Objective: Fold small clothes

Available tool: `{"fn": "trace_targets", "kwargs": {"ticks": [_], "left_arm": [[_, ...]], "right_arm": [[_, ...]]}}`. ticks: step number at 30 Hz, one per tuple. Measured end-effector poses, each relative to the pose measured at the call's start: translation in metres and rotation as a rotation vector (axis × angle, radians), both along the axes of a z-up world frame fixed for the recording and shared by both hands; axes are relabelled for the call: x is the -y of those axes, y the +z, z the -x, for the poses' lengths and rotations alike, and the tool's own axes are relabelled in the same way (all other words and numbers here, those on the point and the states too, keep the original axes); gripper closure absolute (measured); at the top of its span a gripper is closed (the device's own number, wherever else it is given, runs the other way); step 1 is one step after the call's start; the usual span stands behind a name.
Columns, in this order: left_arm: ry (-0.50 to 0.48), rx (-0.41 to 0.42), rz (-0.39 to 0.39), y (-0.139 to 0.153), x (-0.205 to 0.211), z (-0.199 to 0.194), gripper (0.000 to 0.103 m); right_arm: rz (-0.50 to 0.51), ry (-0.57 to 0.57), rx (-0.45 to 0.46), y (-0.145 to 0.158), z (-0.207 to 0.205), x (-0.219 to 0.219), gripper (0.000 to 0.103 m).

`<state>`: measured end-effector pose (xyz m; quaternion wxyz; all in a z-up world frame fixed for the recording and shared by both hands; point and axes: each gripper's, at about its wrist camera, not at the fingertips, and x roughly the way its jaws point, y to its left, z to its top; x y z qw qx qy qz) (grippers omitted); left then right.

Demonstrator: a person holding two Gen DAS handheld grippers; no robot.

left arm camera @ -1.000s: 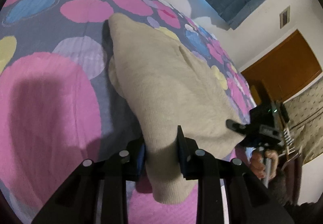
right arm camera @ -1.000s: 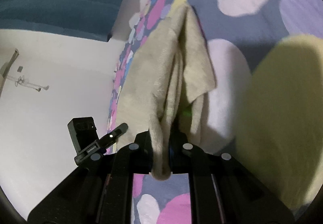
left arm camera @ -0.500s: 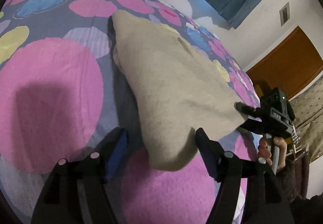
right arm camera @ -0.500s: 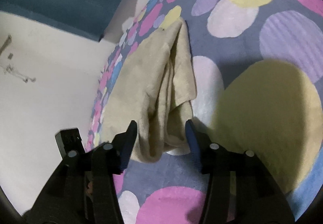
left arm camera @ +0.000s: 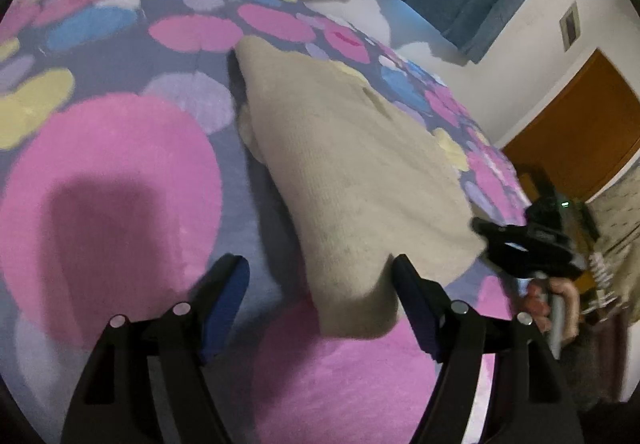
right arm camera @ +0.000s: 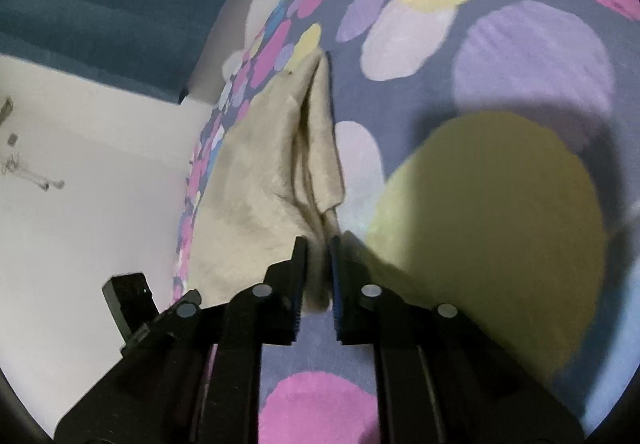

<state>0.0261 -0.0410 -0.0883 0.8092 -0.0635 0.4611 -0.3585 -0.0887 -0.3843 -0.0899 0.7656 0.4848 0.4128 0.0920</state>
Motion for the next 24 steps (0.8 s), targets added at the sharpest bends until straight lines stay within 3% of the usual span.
{"fn": "trace_targets", "kwargs": {"ticks": [3,5,7,20,24], "left_arm": [[0.033,0.067,-0.068,0.005,0.002,0.01,0.029],[0.071,0.108,-0.108,0.008,0.003,0.017,0.025],[0.116,0.147,-0.146,0.012,0.003,0.024,0.024],[0.278,0.358,-0.309,0.054,0.003,0.064,0.017],[0.308,0.374,-0.306,0.065,-0.003,0.071,0.017]], "right_arm": [[0.059,-0.013,-0.003,0.009,0.012,-0.003,0.073],[0.115,-0.025,0.004,0.019,0.023,-0.006,0.054],[0.18,-0.023,0.002,0.029,0.029,-0.014,0.043],[0.649,0.005,0.049,0.085,0.041,-0.079,0.016],[0.7,0.026,0.073,0.096,0.041,-0.098,0.013]]}}
